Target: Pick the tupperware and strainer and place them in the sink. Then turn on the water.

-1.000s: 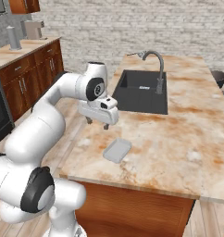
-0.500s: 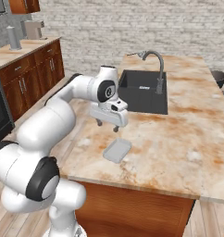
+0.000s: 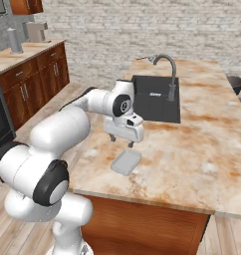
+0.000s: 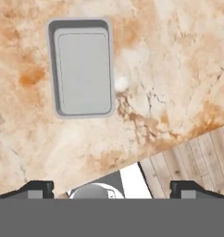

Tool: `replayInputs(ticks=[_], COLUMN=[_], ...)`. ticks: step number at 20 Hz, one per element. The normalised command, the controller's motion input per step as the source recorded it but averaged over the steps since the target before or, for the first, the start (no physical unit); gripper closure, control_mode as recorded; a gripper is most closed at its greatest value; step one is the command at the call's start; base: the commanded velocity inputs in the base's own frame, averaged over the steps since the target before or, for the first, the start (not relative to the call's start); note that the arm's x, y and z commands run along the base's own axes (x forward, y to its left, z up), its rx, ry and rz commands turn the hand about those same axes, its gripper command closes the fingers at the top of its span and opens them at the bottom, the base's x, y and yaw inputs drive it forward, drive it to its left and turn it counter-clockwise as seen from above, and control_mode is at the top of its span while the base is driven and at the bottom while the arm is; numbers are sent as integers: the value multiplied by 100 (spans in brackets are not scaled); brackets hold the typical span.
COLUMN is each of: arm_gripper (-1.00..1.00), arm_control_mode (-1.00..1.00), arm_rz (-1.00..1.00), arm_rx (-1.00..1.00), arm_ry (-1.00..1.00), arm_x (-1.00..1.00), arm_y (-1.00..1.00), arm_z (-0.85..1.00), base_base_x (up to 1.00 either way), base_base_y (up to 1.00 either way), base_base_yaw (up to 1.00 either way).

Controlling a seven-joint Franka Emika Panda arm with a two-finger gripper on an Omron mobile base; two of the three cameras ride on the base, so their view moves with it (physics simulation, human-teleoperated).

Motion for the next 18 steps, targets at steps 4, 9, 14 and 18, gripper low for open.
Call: replayInputs(ticks=[4, 9, 14, 18], arm_gripper=[-100, -100, -100, -100], arm_control_mode=[-100, -100, -100, -100], arm_rz=[0, 0, 0, 0], arm_rx=[3, 4, 6, 2], arm_ry=[3, 0, 0, 0], arm_x=[8, 4, 20, 18], arm_y=[-17, -8, -6, -1], arm_z=[-51, -56, -56, -40], base_base_x=[0, 0, 0, 0], base_base_y=[0, 0, 0, 0], base_base_yaw=[0, 0, 0, 0])
